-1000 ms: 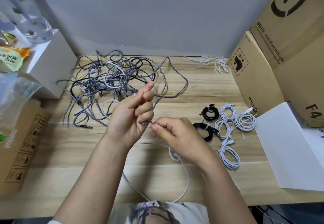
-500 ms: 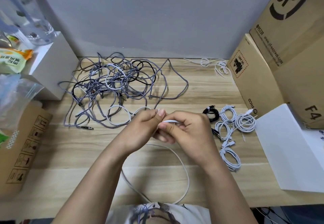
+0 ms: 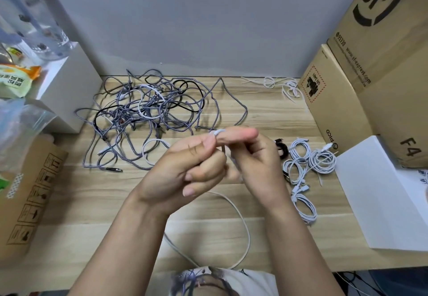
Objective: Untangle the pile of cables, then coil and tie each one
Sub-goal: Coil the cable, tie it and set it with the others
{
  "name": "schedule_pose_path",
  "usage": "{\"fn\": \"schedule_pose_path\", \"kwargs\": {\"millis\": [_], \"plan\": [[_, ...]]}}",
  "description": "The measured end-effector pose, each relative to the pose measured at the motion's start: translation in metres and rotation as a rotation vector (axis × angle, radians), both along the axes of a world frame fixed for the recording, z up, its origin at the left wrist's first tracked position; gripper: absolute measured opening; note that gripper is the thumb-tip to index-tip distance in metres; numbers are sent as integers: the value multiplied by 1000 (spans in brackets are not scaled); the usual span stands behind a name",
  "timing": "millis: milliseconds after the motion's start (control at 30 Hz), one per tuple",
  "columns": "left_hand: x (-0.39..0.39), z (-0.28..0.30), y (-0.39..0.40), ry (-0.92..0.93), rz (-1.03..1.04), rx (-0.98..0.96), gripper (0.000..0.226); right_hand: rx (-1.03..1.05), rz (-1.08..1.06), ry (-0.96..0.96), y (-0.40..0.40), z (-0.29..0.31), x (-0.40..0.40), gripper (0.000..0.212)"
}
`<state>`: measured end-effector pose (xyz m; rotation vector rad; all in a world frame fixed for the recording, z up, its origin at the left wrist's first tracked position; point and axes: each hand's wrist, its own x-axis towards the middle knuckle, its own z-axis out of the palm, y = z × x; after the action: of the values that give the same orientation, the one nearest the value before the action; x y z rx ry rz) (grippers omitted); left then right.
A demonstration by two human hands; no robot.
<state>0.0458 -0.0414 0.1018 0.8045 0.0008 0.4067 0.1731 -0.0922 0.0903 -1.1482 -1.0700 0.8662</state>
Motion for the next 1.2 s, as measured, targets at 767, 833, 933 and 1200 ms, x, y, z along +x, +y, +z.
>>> {"fn": "schedule_pose_path", "kwargs": {"millis": [767, 833, 933, 1200], "plan": [[13, 8, 0, 822, 464, 780, 51, -328, -119, -778, -18, -2, -3, 15], [15, 6, -3, 942, 508, 979, 56, -325, -147, -861, -18, -1, 0, 10], [17, 3, -2, 1170, 455, 1175, 38, -306, -146, -1006, -18, 2, 2, 21], [7, 1, 8, 1156, 240, 1113, 38, -302, -125, -1074, -13, -5, 16, 25]]}}
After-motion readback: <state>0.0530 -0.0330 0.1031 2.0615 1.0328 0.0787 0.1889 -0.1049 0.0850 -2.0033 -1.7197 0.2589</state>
